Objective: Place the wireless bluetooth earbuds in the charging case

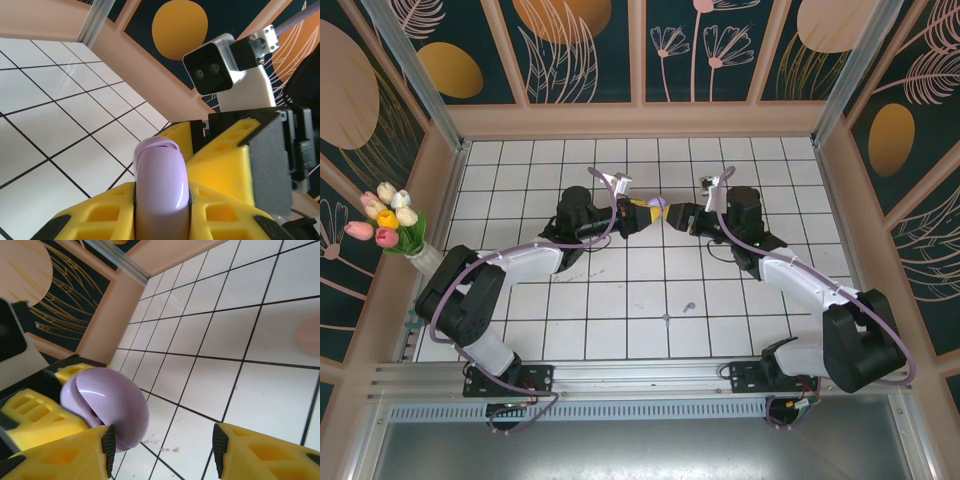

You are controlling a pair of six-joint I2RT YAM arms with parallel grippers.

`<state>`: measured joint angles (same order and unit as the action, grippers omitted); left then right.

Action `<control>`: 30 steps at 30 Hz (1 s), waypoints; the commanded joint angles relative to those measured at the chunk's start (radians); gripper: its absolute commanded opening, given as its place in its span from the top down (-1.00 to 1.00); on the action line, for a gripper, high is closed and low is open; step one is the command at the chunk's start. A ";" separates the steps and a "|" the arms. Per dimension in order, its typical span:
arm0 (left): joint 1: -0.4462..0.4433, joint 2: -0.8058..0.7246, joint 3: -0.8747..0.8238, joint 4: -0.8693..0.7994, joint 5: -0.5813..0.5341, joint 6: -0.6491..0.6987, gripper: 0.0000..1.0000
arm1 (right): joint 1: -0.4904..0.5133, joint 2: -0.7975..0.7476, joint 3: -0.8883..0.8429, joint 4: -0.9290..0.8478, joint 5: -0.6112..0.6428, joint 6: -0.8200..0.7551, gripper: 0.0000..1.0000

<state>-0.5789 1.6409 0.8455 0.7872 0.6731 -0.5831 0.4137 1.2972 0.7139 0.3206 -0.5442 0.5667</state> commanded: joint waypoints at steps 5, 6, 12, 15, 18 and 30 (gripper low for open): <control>-0.004 -0.062 0.006 0.050 0.046 0.006 1.00 | -0.050 0.028 -0.026 0.039 0.018 0.038 -0.07; -0.003 -0.064 0.002 0.050 0.044 0.006 1.00 | -0.051 0.027 -0.024 0.034 0.016 0.038 -0.07; -0.002 -0.057 -0.016 0.062 0.039 0.008 1.00 | -0.049 -0.064 -0.036 0.062 -0.052 0.068 -0.06; -0.002 -0.046 -0.016 0.071 0.043 0.002 1.00 | -0.039 -0.119 -0.018 0.058 -0.084 0.060 -0.08; -0.002 -0.041 -0.011 0.071 0.043 0.005 1.00 | -0.022 -0.137 0.021 0.017 -0.089 0.039 -0.08; -0.002 -0.039 0.008 0.068 0.054 0.002 1.00 | 0.049 -0.033 0.099 -0.034 -0.019 -0.003 -0.05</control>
<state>-0.5793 1.6047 0.8379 0.8116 0.7006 -0.5835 0.4603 1.2335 0.7795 0.3023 -0.5945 0.5941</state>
